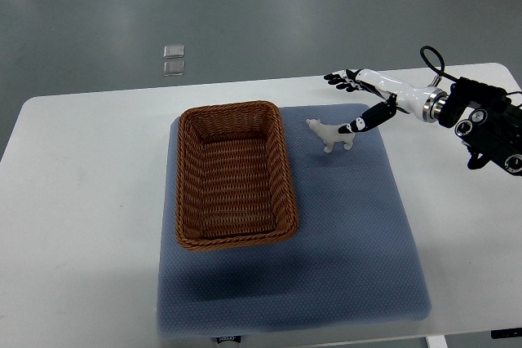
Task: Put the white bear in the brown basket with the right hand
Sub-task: 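Reach the right hand toward the white polar bear figurine, then close the right hand fingers around the white polar bear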
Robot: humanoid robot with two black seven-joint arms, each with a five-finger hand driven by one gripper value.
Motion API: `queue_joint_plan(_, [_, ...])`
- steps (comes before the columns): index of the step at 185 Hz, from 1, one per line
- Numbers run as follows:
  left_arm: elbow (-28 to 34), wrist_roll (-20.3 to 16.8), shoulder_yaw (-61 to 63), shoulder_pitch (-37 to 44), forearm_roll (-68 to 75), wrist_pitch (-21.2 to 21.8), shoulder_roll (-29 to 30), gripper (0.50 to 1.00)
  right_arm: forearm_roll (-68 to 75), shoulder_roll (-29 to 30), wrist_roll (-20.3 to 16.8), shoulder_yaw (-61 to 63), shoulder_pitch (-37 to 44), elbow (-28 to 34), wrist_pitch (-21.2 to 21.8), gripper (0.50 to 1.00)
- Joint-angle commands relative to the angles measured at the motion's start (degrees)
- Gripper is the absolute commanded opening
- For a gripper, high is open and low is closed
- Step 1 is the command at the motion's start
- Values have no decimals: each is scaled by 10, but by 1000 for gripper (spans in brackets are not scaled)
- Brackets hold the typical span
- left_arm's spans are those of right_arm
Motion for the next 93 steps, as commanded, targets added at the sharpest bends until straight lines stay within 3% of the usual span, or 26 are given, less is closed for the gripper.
queue_joint_plan(1, [0, 0, 0, 0, 0, 0, 0, 1000, -20, 1, -6, -14, 6, 0, -1, 881])
queue_joint_plan(93, [0, 0, 0, 0, 0, 0, 0, 1000, -51, 12, -47, -78, 10, 0, -56, 829])
